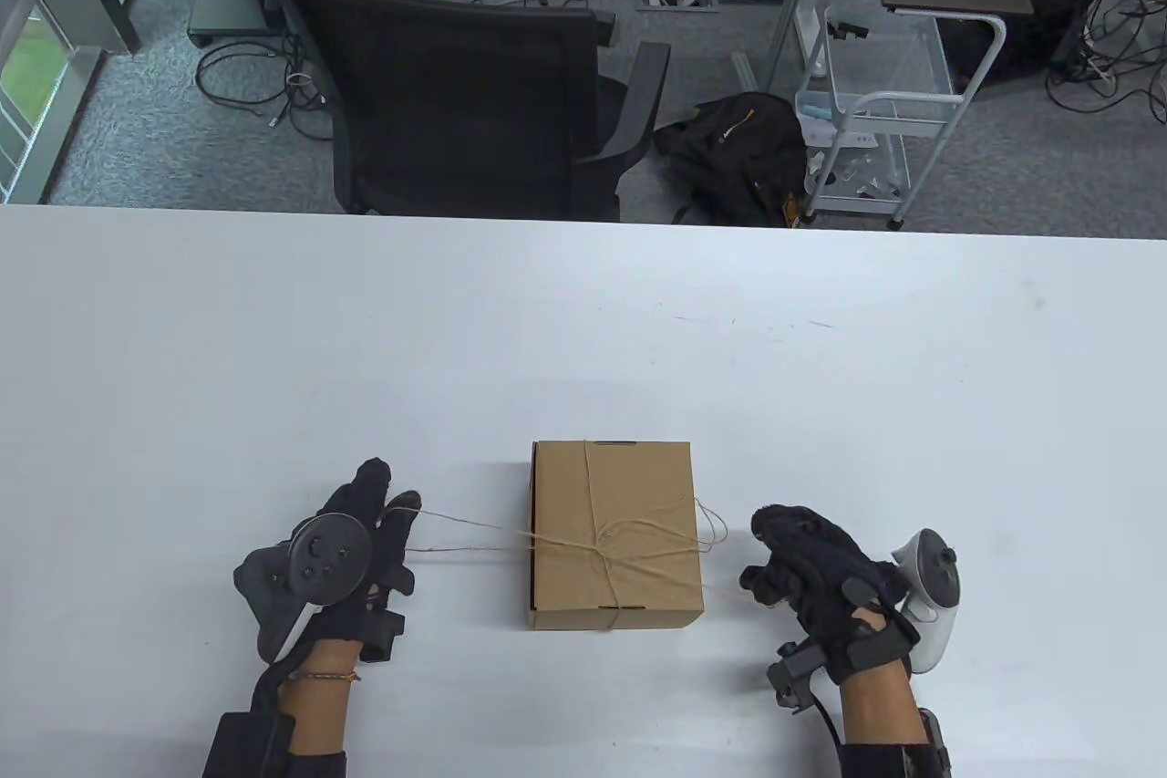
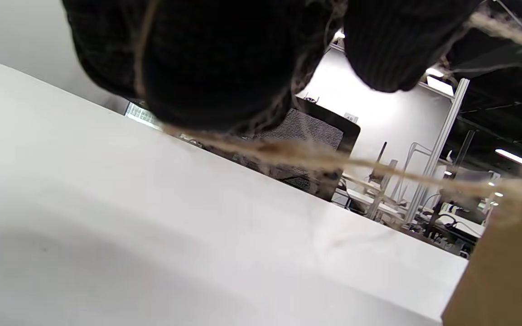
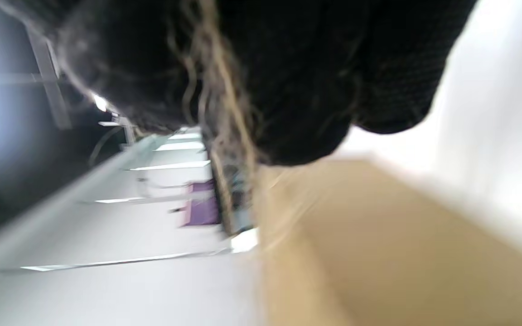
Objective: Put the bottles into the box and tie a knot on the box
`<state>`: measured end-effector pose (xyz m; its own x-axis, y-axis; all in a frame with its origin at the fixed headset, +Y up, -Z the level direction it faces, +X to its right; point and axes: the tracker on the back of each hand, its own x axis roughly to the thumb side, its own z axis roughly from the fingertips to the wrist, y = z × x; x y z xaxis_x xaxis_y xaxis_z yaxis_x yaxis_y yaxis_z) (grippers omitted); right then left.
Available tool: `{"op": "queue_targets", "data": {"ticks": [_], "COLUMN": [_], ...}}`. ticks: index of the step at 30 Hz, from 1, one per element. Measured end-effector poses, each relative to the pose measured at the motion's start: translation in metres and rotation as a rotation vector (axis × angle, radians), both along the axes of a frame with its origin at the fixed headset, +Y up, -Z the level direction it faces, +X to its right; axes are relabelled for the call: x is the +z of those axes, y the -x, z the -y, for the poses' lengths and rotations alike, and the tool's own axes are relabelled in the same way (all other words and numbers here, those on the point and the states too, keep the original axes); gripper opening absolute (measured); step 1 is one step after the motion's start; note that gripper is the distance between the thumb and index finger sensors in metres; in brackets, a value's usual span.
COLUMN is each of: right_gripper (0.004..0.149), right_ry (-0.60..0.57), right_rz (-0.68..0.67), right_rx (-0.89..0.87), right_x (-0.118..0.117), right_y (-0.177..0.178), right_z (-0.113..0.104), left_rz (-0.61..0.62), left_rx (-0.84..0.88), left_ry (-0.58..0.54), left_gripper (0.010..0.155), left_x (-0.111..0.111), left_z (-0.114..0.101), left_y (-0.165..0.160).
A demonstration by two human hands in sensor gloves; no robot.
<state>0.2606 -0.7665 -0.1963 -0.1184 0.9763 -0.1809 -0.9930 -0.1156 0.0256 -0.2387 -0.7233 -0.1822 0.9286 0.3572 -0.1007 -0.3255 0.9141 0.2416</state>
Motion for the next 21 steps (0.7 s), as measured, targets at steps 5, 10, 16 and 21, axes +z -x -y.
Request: {"op": "queue_targets", "data": {"ticks": [5, 10, 16, 21], "right_gripper": [0.075, 0.058, 0.055, 0.06], "right_ry": [-0.201, -0.518, -0.602, -0.612], "right_rz": [0.104, -0.068, -0.348, -0.376], "right_rx": [0.666, 0.57, 0.441, 0.668], "right_x": [0.008, 0.014, 0.021, 0.025], "right_y": [0.011, 0.04, 0.075, 0.102], "right_z": [-0.027, -0.045, -0.04, -0.036], "left_rz": [0.029, 0.054, 0.255, 0.402], "left_rx": [0.021, 0.046, 0.22, 0.319], "left_ry": [0.069, 0.125, 0.16, 0.156], "left_gripper": [0.072, 0.074, 0.077, 0.079], "left_x": [-0.003, -0.003, 0.0, 0.004], "left_z": [0.006, 0.011, 0.012, 0.012], "left_y": [-0.006, -0.013, -0.026, -0.049]}}
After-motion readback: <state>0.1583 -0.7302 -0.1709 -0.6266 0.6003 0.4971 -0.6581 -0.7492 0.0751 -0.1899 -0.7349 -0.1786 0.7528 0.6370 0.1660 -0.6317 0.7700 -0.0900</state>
